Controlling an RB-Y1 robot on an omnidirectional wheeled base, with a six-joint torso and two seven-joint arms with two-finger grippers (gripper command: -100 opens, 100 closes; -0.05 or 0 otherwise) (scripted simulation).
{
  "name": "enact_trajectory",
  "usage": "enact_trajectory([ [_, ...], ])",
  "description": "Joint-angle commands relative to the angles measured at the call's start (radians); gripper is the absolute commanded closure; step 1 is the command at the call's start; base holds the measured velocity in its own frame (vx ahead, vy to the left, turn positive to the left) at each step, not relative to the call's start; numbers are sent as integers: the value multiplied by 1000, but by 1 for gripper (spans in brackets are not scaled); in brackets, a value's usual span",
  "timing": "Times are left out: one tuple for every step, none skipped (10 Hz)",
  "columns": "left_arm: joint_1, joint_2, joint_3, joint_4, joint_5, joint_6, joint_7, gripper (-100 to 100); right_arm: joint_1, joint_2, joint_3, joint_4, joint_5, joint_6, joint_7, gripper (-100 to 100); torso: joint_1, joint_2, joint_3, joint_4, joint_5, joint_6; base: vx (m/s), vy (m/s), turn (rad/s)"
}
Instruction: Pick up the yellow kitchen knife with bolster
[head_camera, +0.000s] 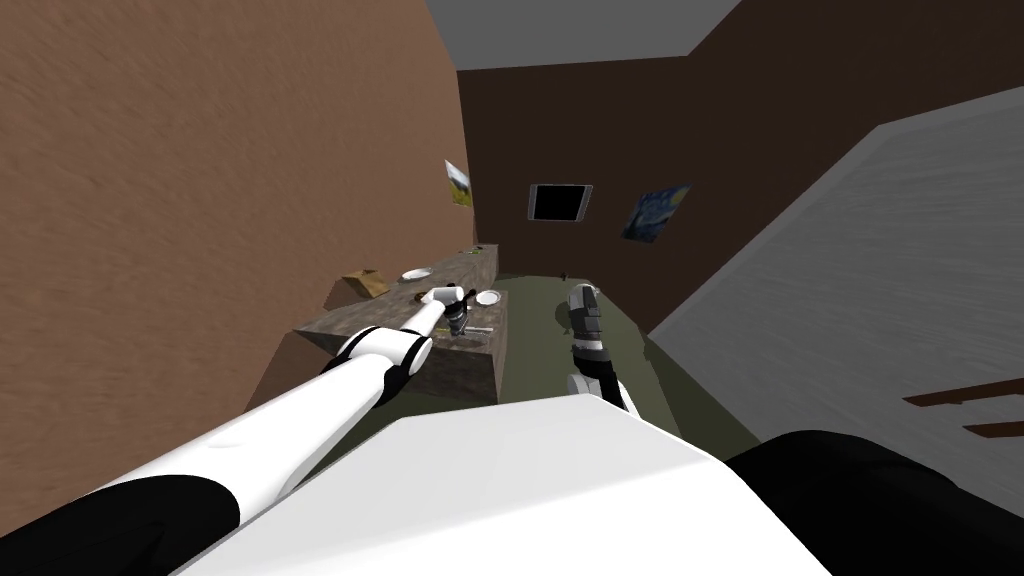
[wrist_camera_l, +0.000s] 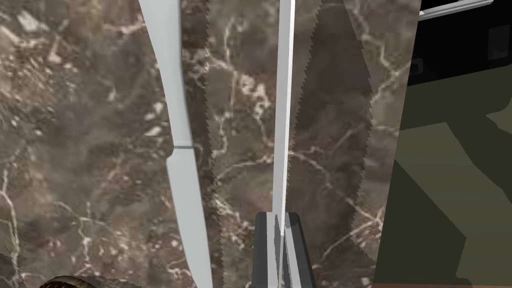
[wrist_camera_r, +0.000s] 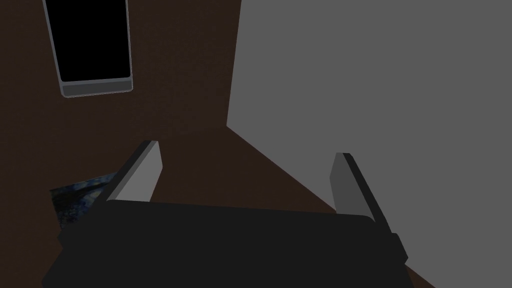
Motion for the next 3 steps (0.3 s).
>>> enact_trajectory([
  [-6,8,0,-22,6,32,5,100,0,0,0,0,0,0,0,0,0,0,0,0,0,0,2,-5,29],
  [-10,6,0,-6,4,16,0,100,0,0,0,0,0,0,0,0,0,0,0,0,0,0,0,0,0],
  [-11,7,0,-8,4,19,0,0,0,0,0,0,0,0,0,0,0,0,-1,-1,0,0,0,0,0],
])
